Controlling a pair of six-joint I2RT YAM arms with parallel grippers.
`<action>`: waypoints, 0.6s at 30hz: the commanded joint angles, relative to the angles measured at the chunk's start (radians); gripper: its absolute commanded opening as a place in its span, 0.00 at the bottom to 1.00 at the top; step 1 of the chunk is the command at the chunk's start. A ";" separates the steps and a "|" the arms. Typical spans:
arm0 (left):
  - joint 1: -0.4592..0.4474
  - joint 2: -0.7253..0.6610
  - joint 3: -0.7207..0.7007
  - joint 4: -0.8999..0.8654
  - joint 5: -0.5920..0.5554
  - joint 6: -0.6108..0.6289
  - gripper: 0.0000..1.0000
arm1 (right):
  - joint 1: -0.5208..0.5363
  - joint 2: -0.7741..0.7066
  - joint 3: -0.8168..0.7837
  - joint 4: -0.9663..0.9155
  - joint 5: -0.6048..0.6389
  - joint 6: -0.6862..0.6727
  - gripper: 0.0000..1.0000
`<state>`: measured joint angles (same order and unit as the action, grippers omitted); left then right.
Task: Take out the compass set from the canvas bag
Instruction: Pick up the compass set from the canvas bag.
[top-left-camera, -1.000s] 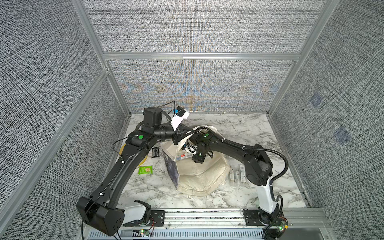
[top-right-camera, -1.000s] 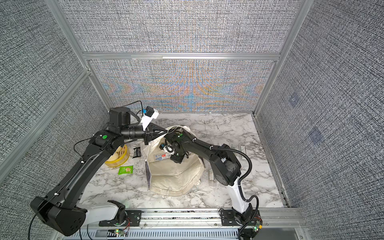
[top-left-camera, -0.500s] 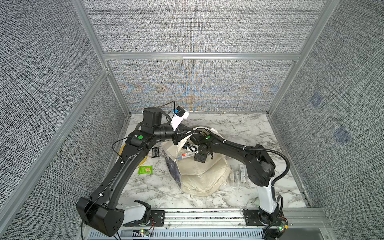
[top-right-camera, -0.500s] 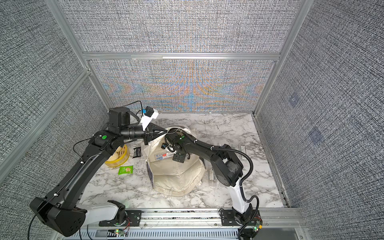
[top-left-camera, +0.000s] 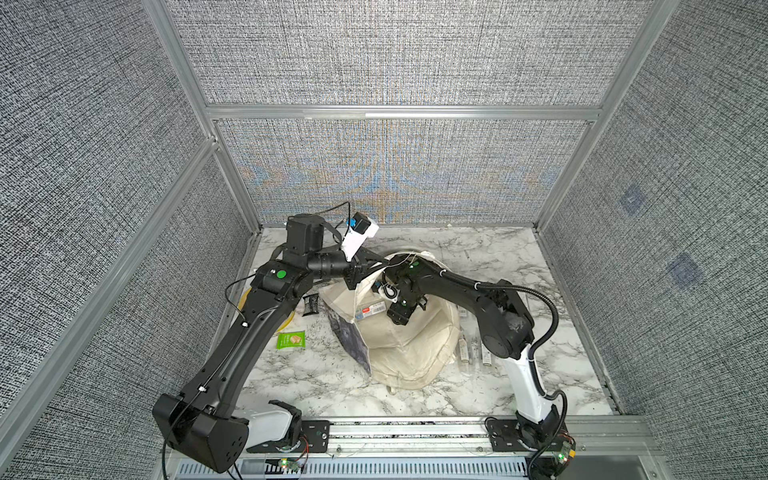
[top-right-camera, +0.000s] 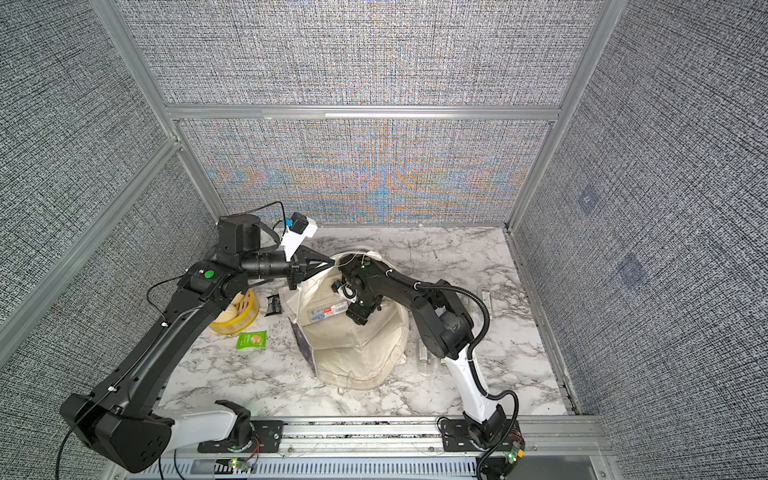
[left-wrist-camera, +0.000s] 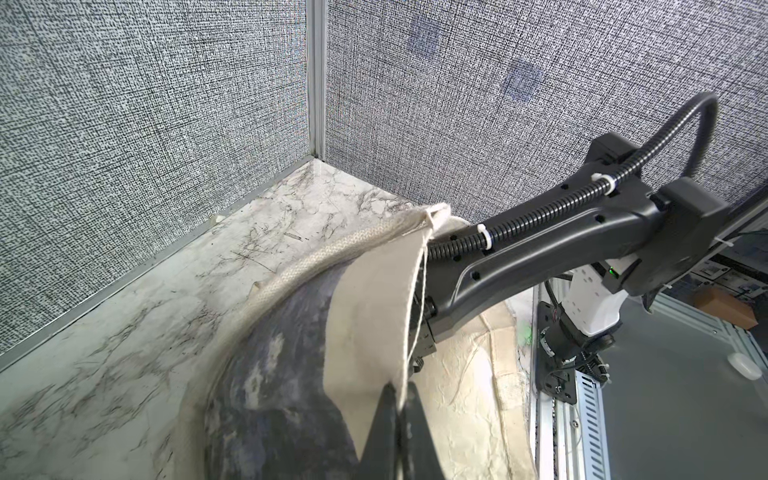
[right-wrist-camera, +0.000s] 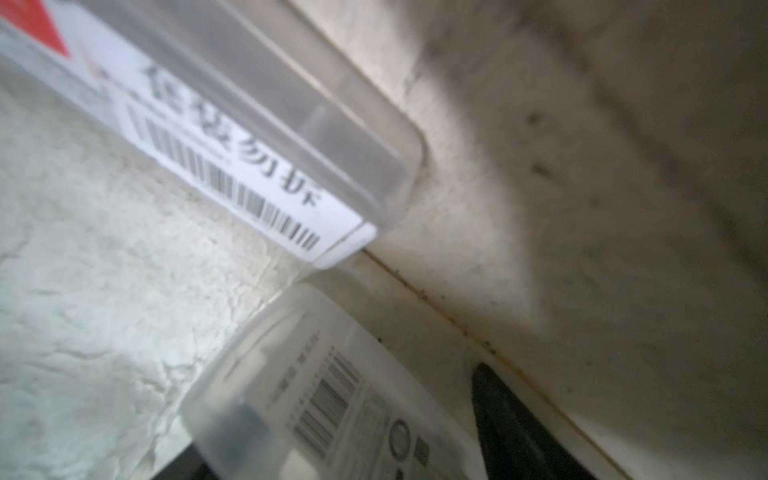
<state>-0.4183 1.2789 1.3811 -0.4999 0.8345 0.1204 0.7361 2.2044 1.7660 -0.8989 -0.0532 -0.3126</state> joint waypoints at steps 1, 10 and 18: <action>0.000 -0.001 0.001 0.018 0.041 0.002 0.00 | 0.005 -0.006 0.002 -0.098 -0.076 0.069 0.64; 0.000 0.004 0.001 0.020 0.043 -0.002 0.00 | 0.041 -0.034 0.070 -0.130 0.047 0.083 0.36; 0.000 0.007 0.001 0.023 0.035 -0.004 0.00 | 0.065 -0.067 0.093 -0.138 0.055 0.100 0.20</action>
<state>-0.4183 1.2839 1.3811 -0.4992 0.8410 0.1200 0.7959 2.1517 1.8549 -1.0206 -0.0078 -0.2337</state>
